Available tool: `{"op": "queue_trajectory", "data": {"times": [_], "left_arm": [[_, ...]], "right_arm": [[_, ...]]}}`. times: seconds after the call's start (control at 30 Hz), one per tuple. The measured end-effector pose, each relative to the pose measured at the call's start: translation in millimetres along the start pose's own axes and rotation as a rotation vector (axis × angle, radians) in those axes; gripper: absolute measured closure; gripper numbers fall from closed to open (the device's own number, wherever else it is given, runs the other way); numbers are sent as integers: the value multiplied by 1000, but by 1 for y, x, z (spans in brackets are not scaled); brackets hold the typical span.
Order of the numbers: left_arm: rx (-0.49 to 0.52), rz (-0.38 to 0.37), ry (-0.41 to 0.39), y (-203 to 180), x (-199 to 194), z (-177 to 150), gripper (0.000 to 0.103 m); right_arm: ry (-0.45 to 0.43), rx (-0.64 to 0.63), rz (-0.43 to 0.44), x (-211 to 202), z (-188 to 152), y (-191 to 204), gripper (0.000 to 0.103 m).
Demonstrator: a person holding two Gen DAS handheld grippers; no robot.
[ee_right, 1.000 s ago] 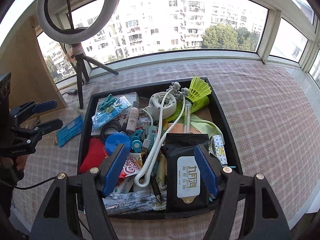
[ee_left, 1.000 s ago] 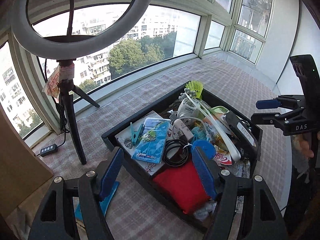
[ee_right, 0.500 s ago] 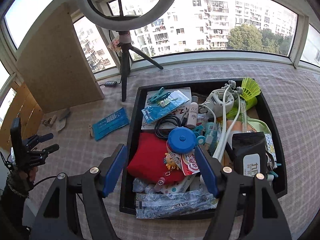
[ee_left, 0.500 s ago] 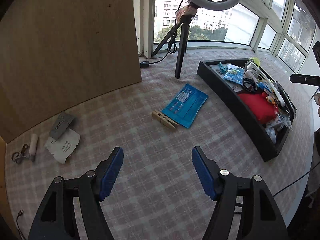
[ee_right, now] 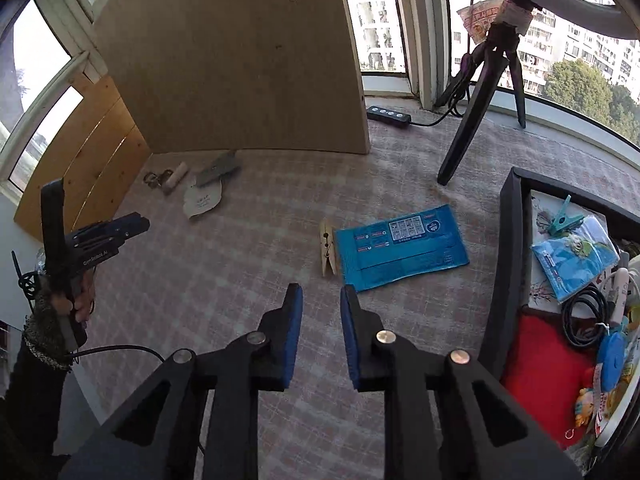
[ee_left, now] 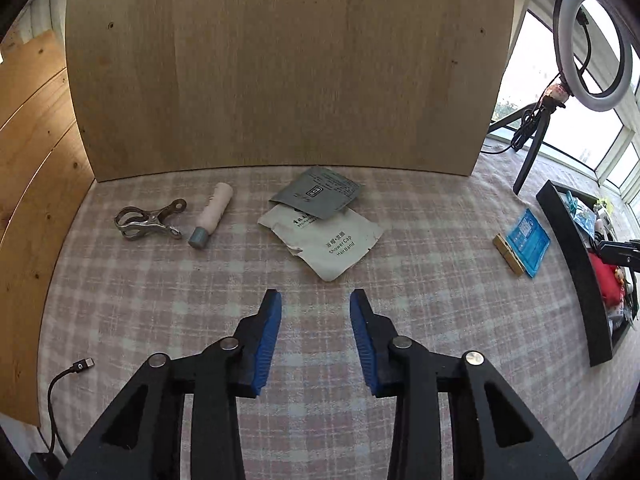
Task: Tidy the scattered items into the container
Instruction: 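Move both tools back toward the remaining table items, then grasp the white shower-cap packet with the left tool while the right tool reaches for the wooden peg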
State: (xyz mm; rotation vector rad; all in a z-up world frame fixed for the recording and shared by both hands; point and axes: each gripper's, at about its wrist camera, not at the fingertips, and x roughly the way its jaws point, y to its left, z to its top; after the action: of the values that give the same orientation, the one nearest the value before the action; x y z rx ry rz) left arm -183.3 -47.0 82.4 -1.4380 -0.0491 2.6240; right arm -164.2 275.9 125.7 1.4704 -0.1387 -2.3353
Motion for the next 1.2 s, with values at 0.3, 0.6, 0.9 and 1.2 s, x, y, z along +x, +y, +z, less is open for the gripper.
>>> {"op": "queue_trajectory", "data": {"times": [0.3,0.6,0.9,1.2], "left_arm": [[-7,43,20,12,69,76,102],[20,42,91,6,127,84,102],[179,-109,133,-22,113,53,103],[267,-335,225,-64,58,-41,100]], "right_arm": [[79,10,-52,90,65,6,92],[149,75,-106,134,72,-22,92],[207,32,-92,134,56,-20,92],[297,-92,28,114,6,25,91]]}}
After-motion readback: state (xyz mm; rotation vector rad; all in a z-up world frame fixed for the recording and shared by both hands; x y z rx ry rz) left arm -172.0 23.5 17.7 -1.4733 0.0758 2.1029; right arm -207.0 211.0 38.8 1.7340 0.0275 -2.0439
